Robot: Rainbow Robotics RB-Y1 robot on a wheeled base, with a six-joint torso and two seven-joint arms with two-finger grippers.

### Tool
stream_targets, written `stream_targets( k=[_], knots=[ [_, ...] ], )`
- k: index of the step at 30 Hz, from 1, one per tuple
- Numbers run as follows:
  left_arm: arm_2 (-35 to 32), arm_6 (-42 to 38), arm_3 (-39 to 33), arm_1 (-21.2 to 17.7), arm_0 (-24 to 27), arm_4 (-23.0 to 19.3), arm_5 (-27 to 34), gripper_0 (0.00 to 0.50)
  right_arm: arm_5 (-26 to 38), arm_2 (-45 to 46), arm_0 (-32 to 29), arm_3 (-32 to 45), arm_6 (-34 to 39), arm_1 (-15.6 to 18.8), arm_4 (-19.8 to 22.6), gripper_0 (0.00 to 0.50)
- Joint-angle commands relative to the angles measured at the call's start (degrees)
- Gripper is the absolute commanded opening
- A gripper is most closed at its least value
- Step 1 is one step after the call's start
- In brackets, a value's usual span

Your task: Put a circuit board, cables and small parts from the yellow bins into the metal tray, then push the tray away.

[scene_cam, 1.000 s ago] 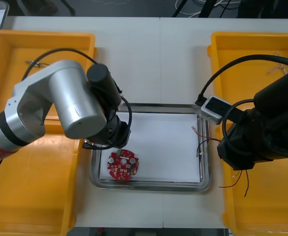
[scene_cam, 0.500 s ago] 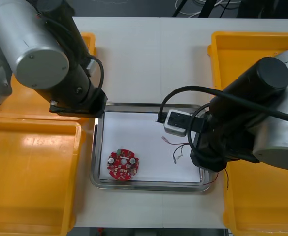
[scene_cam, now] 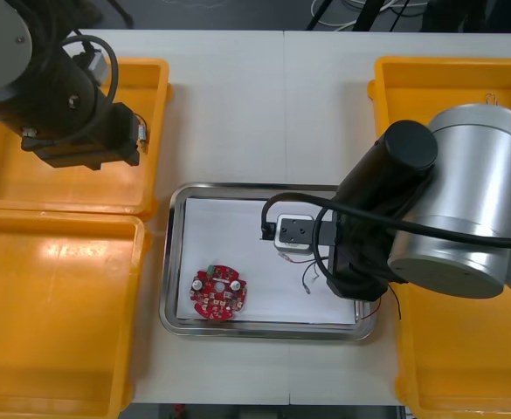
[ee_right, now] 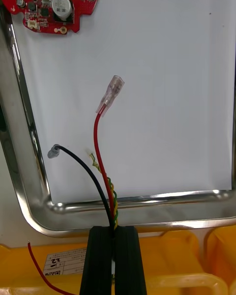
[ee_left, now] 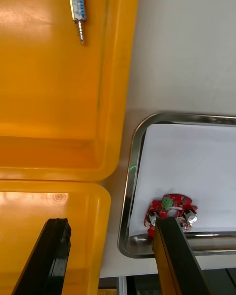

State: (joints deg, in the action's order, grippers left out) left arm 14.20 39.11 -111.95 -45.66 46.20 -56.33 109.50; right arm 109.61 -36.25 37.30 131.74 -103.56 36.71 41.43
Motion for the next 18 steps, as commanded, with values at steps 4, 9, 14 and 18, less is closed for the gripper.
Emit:
stream_targets(
  k=[4, 9, 14, 18],
  knots=[
    [-5.1, 3.2, 4.0, -2.3, 2.5, 0.3, 0.5, 0.5, -6.2, -5.1, 0.7, -5.4, -2.3, -3.1, -3.4, 0.0],
    [-5.3, 6.2, 5.8, -2.3, 2.5, 3.0, 0.5, 0.5, -9.7, -5.1, 0.4, -9.7, -2.6, -4.7, -4.3, 0.0],
    [-5.3, 10.6, 7.4, -2.3, 2.5, 4.6, -0.7, 0.5, -11.7, -6.6, 0.4, -12.2, -3.3, -4.5, -6.2, 0.0],
    [-5.3, 11.8, 9.1, -2.2, 2.5, 4.9, -4.5, 0.5, -14.2, -8.7, 0.1, -13.9, -3.2, -4.2, -8.5, 0.0]
  ],
)
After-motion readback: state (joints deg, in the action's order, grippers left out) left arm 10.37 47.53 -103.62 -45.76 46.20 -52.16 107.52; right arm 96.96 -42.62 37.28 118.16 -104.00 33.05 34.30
